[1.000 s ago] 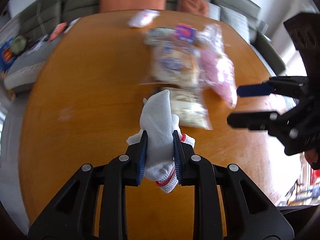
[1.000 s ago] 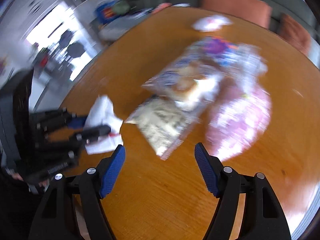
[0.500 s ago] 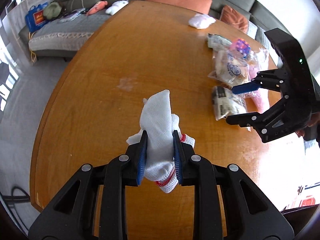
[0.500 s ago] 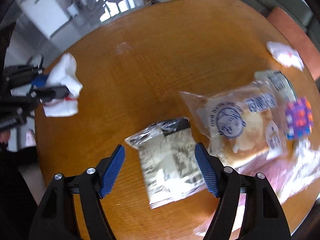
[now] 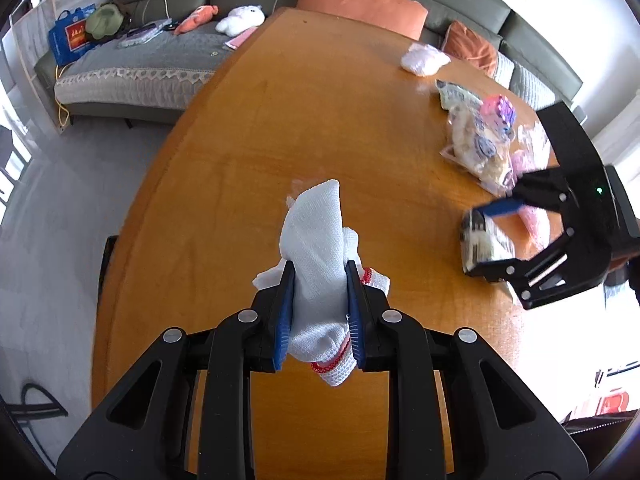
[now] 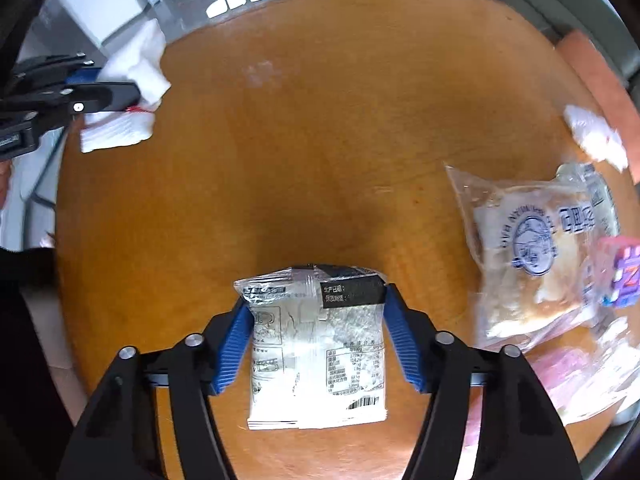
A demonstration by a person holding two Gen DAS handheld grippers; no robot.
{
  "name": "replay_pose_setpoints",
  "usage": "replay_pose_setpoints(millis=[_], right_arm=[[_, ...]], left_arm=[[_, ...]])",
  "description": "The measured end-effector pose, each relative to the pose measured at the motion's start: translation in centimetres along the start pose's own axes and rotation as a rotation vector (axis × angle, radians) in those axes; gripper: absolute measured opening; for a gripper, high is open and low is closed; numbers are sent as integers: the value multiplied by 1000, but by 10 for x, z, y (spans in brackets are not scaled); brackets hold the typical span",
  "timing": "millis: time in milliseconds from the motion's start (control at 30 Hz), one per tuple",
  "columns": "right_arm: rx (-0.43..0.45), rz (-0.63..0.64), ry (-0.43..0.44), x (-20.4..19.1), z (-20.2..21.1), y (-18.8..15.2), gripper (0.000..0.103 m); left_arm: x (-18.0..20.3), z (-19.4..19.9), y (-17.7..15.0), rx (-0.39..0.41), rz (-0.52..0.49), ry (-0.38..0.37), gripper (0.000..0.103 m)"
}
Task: Collect trash
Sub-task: 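Grasp the white-filled plastic bag with the right tool while the left tool holds the cloth, then carry the cloth and plastic bag over the black bin and open both tools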
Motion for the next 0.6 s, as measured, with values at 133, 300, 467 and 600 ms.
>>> replay_pose_setpoints(millis=[133, 300, 467, 600], right_arm=[[-10, -51, 7, -13, -2, 21, 56], [12, -18, 3, -54, 1, 68, 56], [66, 55, -4, -99, 8, 135, 56], [121, 116, 2, -138, 14, 192, 56]], left_arm=[[-26, 9, 3, 18, -1, -17, 24], [-70, 24, 2, 39, 25, -14, 23], [-132, 41, -6, 63, 92, 37, 24], [-183, 54, -19, 76, 168, 83, 24]])
Point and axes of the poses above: each gripper's, at about its wrist camera, not at the fingertips, and z roughly against the way its jaws point, x to its right, y to its top, the point moved 3 cm from there along -z, roughly the way its jaws point, and after that the axes turned 4 degrees about -x, right-handed, at the moved point
